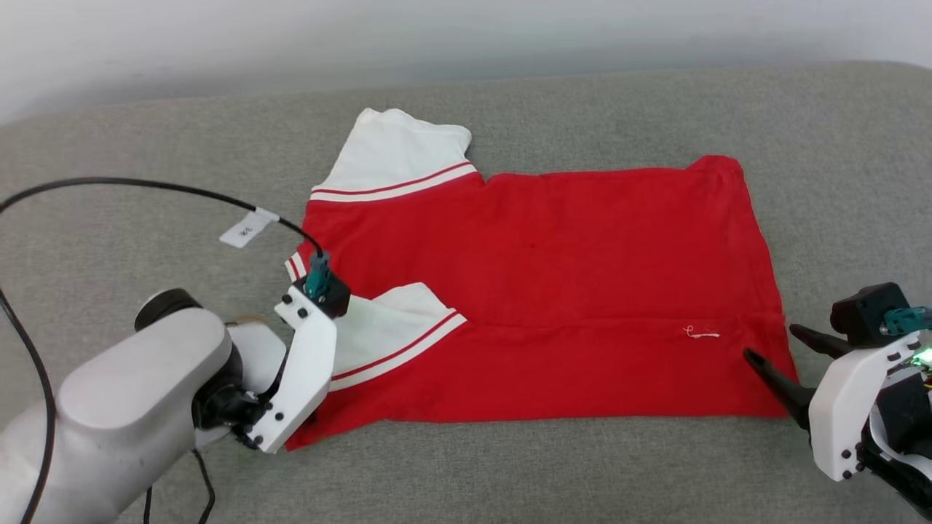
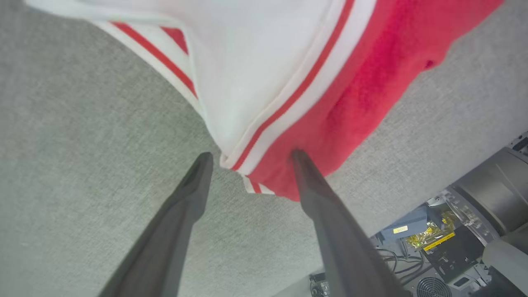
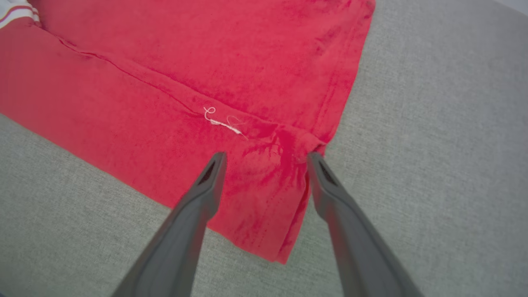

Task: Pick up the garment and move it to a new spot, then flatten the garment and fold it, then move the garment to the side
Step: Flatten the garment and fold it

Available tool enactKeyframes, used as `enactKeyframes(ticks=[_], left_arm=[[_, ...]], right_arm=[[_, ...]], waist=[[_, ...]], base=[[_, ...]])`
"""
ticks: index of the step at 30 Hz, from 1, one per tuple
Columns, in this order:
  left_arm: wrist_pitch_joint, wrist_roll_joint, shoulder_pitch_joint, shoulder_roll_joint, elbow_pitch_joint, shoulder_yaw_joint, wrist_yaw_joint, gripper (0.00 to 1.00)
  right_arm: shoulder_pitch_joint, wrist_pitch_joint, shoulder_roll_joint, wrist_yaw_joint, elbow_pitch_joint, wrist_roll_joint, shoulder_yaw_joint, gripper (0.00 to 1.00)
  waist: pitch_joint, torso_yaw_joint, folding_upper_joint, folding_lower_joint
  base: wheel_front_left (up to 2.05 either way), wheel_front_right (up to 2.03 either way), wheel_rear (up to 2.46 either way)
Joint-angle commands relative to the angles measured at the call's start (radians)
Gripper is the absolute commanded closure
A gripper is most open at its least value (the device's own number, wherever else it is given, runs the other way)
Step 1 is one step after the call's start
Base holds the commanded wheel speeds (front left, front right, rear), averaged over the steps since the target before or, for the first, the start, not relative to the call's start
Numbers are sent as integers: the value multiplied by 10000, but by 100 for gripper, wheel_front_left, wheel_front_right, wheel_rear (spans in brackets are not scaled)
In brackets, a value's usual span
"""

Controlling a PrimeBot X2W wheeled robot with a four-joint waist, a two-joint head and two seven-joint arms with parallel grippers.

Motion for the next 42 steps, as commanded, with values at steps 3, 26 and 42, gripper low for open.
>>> enactKeyframes(ticks=[3, 26, 42], left_arm=[[87, 34, 228, -16, 234, -142, -50, 0], [-409, 48, 15, 601, -1152, -703, -168, 100], [-709, 146, -809, 678, -1885, -741, -170, 100]], right_arm=[[-226, 17, 100, -8, -18, -27, 89, 0], [-2134, 3835, -2528, -8, -1241, 1625, 1313, 0], [-2571, 6120, -1735, -8, 873, 2424, 2354, 0]], waist=[[262, -198, 0, 0], [-108, 61, 0, 0], [942, 701, 0, 0]], base=[[0, 0, 0], [0, 0, 0], [0, 0, 0]])
